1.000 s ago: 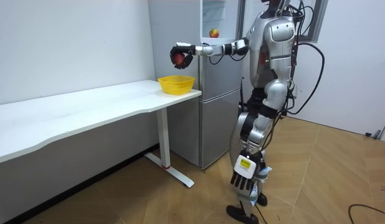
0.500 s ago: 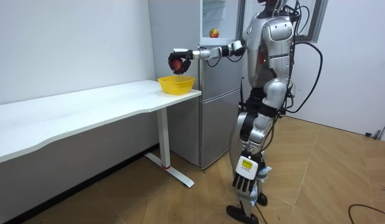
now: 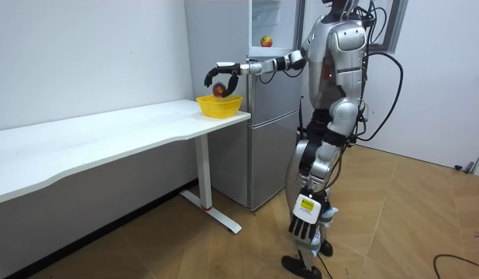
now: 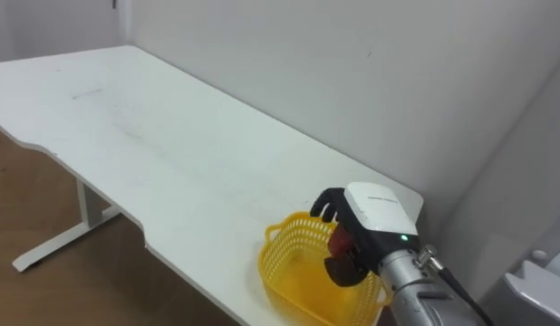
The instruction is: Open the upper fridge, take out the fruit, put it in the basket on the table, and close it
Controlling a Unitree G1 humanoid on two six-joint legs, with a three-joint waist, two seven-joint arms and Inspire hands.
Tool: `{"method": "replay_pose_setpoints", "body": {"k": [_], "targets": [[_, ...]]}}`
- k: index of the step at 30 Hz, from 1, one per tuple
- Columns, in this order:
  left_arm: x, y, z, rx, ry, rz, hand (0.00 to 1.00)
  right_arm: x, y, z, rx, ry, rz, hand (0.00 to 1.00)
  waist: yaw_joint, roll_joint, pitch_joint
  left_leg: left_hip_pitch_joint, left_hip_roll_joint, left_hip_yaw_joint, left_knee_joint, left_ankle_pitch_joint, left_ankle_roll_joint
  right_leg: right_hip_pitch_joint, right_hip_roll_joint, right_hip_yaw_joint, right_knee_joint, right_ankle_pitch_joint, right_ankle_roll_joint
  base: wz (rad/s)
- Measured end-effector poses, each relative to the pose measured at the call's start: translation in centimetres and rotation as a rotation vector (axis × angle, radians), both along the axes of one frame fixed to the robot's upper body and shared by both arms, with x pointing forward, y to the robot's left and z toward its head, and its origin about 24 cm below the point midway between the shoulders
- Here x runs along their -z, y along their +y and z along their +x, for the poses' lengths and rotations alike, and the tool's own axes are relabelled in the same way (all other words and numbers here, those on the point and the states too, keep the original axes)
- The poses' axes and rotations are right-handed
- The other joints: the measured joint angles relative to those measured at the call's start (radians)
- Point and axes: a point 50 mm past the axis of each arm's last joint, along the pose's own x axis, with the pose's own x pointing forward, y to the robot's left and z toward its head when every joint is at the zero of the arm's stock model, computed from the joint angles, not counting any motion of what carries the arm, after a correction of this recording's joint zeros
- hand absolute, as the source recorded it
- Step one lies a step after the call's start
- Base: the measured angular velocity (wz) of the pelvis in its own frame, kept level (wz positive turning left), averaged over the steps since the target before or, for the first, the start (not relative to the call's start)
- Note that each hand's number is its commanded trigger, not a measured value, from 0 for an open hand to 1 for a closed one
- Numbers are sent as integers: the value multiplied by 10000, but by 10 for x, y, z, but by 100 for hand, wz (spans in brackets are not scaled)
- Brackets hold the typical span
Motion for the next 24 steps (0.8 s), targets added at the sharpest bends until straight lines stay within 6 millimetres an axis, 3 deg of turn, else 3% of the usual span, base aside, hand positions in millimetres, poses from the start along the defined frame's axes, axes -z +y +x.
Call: {"method": "replay_pose_setpoints", "body": {"k": [16,24], "targets": [[-2,1,2,25,-80,92,0,2,-2,0,140,239,-27,0,-17,2,-14,12,-103,-15,138,-1,3,34,0,10,2,0,0,0],[-1,1,-1,-4,-24,93,0,6,-2,-3,92,388,-20,0,-42,104,-90,69,-97,41,135,-4,8,61,-15,94,4,1,1,-2]]}}
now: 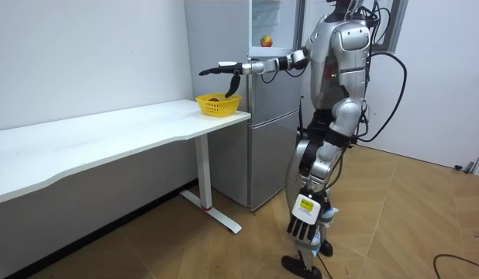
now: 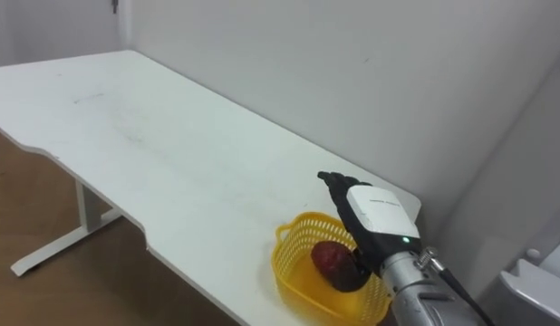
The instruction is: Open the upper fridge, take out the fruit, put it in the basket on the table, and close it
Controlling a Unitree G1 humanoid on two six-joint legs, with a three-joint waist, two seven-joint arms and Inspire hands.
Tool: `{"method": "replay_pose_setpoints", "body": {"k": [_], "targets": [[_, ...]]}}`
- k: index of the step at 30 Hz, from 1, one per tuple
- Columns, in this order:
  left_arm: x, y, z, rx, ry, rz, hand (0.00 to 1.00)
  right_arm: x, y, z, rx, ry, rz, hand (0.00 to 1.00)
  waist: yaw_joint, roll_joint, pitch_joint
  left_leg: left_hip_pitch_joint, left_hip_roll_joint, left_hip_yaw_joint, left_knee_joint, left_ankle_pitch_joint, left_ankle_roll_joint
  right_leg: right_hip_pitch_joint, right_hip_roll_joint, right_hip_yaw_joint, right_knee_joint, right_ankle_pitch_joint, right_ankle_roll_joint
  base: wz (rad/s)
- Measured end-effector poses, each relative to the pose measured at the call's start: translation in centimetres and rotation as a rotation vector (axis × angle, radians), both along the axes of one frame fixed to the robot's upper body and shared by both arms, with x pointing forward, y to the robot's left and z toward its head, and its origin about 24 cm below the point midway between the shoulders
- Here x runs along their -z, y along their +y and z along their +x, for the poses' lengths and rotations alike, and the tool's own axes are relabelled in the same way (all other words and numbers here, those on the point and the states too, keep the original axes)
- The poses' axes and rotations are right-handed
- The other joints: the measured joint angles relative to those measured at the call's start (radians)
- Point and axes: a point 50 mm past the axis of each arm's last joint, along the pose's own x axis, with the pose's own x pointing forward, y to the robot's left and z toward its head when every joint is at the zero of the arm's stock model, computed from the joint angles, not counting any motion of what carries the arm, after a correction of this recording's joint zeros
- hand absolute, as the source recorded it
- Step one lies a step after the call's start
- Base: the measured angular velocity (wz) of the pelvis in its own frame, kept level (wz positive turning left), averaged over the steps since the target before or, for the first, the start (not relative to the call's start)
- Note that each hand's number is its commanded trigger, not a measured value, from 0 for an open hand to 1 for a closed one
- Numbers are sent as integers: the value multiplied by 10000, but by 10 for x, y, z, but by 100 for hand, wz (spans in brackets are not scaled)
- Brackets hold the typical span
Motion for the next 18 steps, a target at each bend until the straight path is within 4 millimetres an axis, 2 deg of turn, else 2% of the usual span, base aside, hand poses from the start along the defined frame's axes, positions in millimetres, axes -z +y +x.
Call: {"method": "replay_pose_setpoints", "body": {"k": [12,15,18], "targets": [[0,2,-6,-207,61,8,0,4,1,-4,-179,157,351,0,-83,298,36,121,74,172,-84,1,4,36,-5,141,3,1,0,-3],[1,1,-8,-223,90,-9,0,0,4,-5,-327,4,496,0,-84,346,30,171,104,243,-146,0,3,34,-1,219,7,2,-1,-7],[2,0,-12,-282,153,-42,0,-7,10,-6,-616,-275,663,0,-243,409,26,215,121,283,-138,0,2,56,-8,276,5,8,-2,-3]]}}
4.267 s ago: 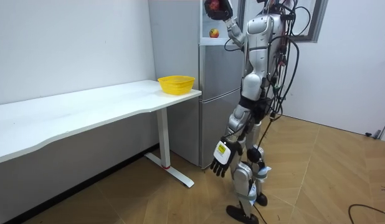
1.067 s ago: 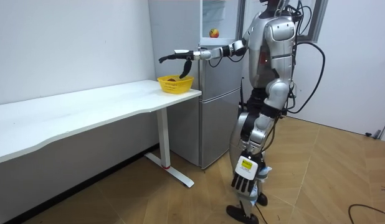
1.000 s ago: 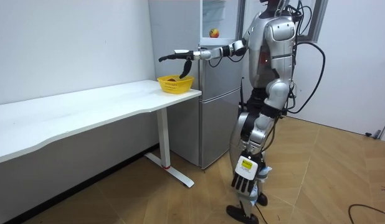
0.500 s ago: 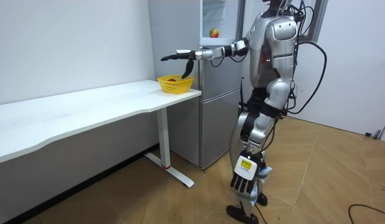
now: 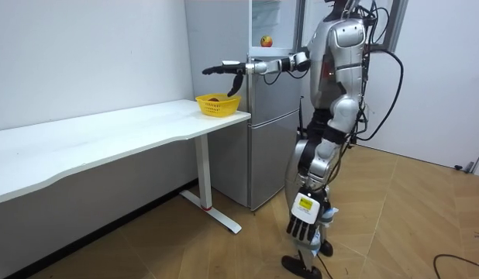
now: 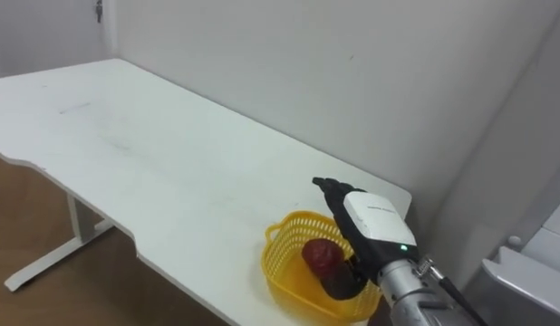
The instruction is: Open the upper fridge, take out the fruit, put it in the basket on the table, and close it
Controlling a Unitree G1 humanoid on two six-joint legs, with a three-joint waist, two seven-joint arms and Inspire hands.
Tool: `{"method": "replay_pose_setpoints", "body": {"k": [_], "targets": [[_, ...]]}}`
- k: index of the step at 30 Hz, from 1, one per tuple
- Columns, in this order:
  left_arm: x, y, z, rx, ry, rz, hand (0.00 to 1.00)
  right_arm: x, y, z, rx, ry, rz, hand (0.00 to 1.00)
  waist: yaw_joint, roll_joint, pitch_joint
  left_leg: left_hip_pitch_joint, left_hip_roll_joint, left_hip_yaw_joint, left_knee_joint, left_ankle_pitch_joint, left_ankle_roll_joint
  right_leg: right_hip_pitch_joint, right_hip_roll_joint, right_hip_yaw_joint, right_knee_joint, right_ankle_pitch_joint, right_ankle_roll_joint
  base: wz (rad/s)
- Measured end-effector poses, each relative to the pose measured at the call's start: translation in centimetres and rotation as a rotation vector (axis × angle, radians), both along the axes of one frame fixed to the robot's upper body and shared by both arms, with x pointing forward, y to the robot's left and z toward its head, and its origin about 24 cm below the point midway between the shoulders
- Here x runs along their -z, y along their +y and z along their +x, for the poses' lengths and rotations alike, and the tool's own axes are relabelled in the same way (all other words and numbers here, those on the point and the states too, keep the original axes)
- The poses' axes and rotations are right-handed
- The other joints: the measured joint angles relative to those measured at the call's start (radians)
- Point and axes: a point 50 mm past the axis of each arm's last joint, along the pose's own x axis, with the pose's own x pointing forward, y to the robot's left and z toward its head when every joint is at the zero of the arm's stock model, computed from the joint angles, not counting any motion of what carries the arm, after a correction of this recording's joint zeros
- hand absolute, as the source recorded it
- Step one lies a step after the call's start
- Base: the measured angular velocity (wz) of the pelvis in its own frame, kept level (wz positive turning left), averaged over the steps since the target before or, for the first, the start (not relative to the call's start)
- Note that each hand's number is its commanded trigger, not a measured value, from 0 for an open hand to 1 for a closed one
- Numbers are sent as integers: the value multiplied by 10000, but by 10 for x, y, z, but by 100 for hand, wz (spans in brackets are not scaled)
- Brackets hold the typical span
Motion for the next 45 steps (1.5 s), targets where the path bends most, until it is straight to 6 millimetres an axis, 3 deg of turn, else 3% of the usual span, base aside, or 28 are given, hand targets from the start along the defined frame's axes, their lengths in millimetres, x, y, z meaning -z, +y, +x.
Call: {"method": "replay_pose_setpoints", "body": {"k": [3,7,9,10,12,15,21,26,29,34,38,45], "targets": [[1,-1,-4,-80,14,42,0,-6,4,-2,-260,-235,260,0,-224,105,21,161,10,50,-80,0,0,121,1,20,-3,0,0,-4],[4,-8,-12,-64,116,-96,0,-28,12,-13,-730,-1269,796,0,-567,266,6,330,30,223,-144,-3,6,207,7,122,-2,2,4,-11],[6,-12,-17,-111,192,-215,0,-35,14,-19,-907,-1623,1191,0,-661,396,-13,474,41,327,-250,-7,13,261,1,230,-4,4,7,-15],[7,-15,-18,-136,172,-226,0,-38,14,-23,-976,-1822,1428,0,-781,447,-67,511,54,397,-262,-13,21,273,-2,300,-3,4,7,-19],[8,-19,-18,-189,84,-229,0,-40,11,-28,-879,-2000,1790,0,-814,549,-102,673,85,571,-378,-14,23,280,10,476,11,4,7,-30],[11,-27,-20,-332,-5,-366,0,-44,16,-40,-1081,-2366,2430,0,-943,856,-115,853,117,877,-479,-26,40,314,27,801,45,10,15,-33],[15,-34,-29,-252,-4,-511,0,-49,31,-62,-1672,-2908,3607,0,-1634,1423,-119,1177,157,1273,-669,-29,52,351,61,1140,149,18,26,-18],[20,-49,-36,-520,163,-961,0,-47,29,-87,-1609,-3207,4160,0,-2018,1889,-239,1220,196,1577,-748,-54,80,246,87,1376,142,31,44,-15],[22,-55,-40,-976,111,-1226,0,-47,26,-92,-1567,-3312,4316,0,-2331,2165,-196,1348,203,1652,-801,-53,81,262,99,1448,149,32,45,-11],[22,-59,-39,-1088,-121,-1409,0,-53,14,-97,-1006,-3779,4343,0,-2560,2218,-222,1359,239,1801,-837,-52,77,225,162,1688,152,31,44,-9],[23,-63,-38,-714,-78,-1396,0,-55,21,-112,-1273,-4157,4535,0,-2569,2190,-232,1493,263,2060,-949,-54,75,224,255,1952,161,33,41,-17],[24,-66,-39,-263,75,-1265,0,-56,23,-116,-1333,-4546,4789,0,-2764,2101,-228,1574,271,2155,-972,-62,77,256,263,1981,188,43,36,-4]]}}
